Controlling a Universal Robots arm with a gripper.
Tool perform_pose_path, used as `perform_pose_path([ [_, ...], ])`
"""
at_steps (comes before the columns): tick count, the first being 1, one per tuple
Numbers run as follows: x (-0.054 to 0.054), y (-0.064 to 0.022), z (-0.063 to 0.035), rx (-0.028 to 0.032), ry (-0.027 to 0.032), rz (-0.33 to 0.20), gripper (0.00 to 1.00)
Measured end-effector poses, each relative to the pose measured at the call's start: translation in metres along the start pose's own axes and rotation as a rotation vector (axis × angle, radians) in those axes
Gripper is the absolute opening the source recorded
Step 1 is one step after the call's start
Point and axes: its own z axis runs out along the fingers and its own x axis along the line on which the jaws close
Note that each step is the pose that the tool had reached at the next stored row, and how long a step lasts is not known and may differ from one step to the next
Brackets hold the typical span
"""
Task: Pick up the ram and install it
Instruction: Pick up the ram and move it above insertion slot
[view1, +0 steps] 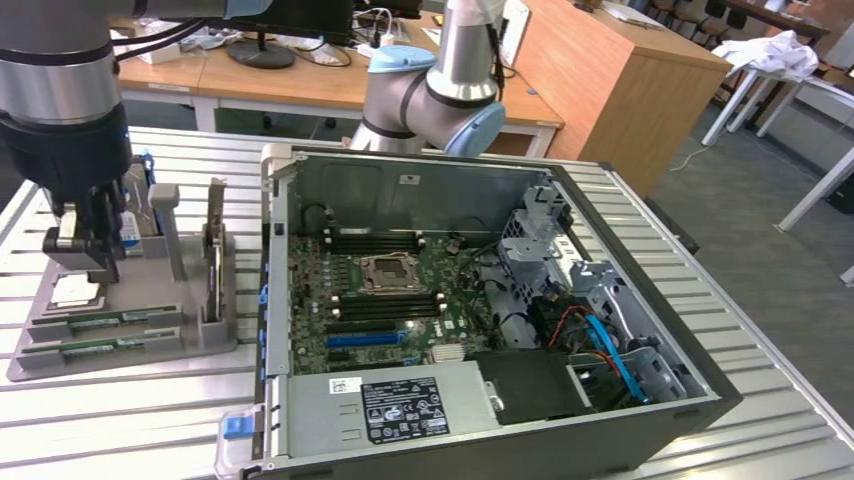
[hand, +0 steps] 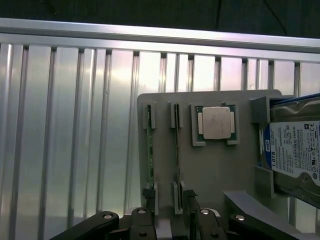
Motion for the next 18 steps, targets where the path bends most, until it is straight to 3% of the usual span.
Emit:
perform_pose_path([
  [18, 0.000, -0.0025, 0.0127, 0.0000, 0.0000, 0.000, 0.36],
])
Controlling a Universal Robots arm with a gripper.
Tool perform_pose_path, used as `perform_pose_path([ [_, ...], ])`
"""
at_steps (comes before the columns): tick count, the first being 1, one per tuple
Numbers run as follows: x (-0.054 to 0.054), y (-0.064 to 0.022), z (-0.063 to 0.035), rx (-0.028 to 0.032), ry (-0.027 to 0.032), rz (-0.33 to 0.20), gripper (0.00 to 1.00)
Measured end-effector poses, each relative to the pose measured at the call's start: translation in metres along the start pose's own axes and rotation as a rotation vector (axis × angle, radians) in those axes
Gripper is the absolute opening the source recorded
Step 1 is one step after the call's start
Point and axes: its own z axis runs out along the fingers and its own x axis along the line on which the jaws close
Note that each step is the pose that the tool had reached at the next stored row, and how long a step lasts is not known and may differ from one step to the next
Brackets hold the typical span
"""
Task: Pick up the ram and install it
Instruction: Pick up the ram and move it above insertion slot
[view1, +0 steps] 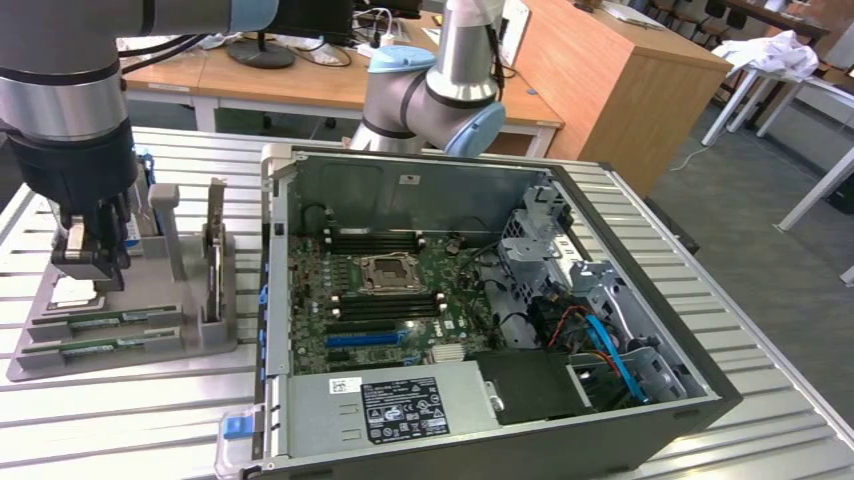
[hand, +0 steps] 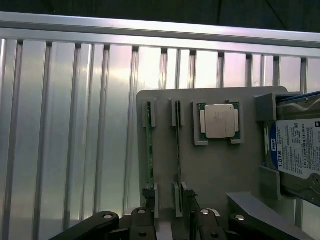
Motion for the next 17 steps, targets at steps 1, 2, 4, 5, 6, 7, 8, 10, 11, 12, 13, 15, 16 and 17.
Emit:
perform_pose_path([
  [1, 0.000, -0.0002, 0.0009, 0.0000, 0.0001, 0.000, 0.36],
  [2, 0.000, -0.0003, 0.0018, -0.0001, 0.0001, 0.000, 0.36],
  [4, 0.000, -0.0007, 0.0037, 0.0000, 0.0000, 0.000, 0.36],
  [5, 0.000, -0.0008, 0.0047, 0.0000, 0.0001, 0.000, 0.36],
  [6, 0.000, -0.0010, 0.0056, 0.0000, 0.0000, 0.000, 0.36],
  [7, 0.000, -0.0011, 0.0066, 0.0000, 0.0000, 0.000, 0.36],
  [8, 0.000, -0.0012, 0.0075, 0.0000, 0.0001, 0.000, 0.36],
  [10, 0.000, -0.0013, 0.0095, 0.0000, 0.0001, 0.000, 0.36],
  [11, 0.000, -0.0014, 0.0104, 0.0000, 0.0001, 0.000, 0.36],
  [12, 0.000, -0.0014, 0.0113, -0.0001, 0.0001, 0.000, 0.36],
  [13, 0.000, -0.0015, 0.0122, 0.0000, 0.0001, -0.001, 0.36],
  [15, 0.000, -0.0016, 0.0138, -0.0001, 0.0001, -0.002, 0.36],
  [16, 0.000, -0.0017, 0.0145, -0.0001, 0.0002, -0.003, 0.36],
  [17, 0.000, -0.0017, 0.0151, -0.0001, 0.0002, -0.003, 0.36],
])
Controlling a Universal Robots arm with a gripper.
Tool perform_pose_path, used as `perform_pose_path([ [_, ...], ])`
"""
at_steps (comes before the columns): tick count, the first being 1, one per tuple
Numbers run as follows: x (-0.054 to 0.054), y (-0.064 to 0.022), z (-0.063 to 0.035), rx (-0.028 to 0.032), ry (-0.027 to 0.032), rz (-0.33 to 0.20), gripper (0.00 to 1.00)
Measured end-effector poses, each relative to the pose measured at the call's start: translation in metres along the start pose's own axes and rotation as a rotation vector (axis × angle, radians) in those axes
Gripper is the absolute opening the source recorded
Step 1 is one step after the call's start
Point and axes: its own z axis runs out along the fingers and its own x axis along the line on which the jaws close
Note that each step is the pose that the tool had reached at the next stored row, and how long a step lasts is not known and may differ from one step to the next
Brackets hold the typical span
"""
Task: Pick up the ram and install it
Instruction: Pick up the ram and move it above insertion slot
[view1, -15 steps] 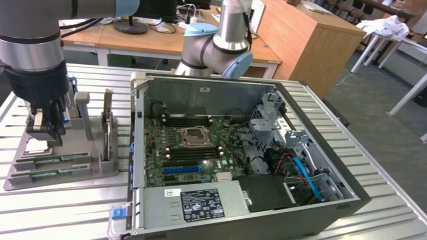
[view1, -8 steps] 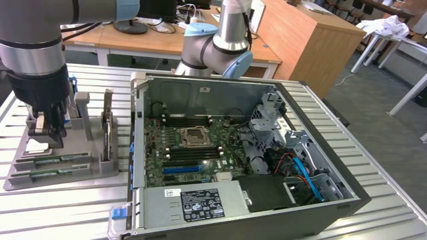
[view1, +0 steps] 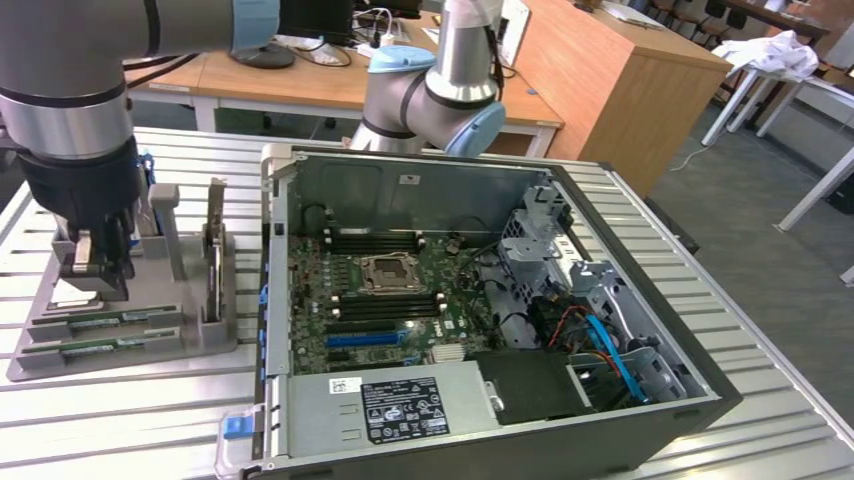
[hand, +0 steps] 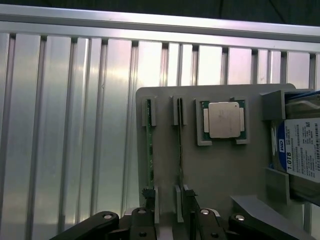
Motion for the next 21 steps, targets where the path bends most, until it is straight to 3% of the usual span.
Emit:
perform_pose_path([
  [21, 0.001, -0.0011, 0.0131, -0.0003, 0.0006, -0.012, 0.36],
])
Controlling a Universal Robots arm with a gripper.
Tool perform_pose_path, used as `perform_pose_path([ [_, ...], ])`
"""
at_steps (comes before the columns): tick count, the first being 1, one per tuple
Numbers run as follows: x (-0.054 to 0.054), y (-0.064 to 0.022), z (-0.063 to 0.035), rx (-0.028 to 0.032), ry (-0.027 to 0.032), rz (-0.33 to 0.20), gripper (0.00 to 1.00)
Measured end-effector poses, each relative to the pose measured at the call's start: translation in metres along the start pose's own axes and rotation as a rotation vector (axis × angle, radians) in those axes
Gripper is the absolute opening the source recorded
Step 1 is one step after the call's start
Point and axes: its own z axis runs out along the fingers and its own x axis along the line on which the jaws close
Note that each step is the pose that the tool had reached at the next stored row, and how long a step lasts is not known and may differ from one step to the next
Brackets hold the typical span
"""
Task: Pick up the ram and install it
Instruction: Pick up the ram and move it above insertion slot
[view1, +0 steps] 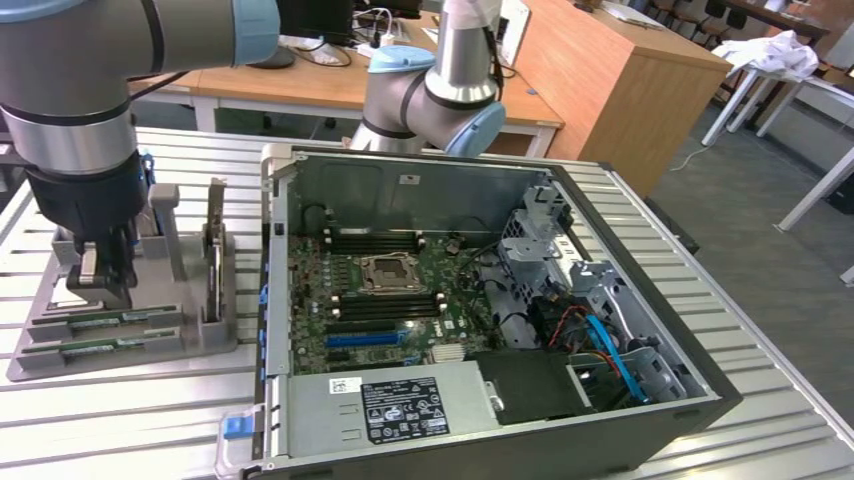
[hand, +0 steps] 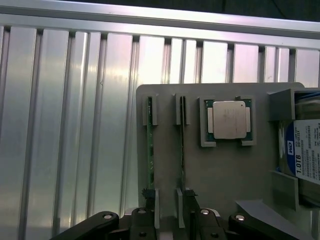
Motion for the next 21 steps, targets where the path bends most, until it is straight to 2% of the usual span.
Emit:
perform_pose_path([
  [21, 0.001, -0.0013, 0.0147, -0.0002, 0.0005, -0.013, 0.36],
])
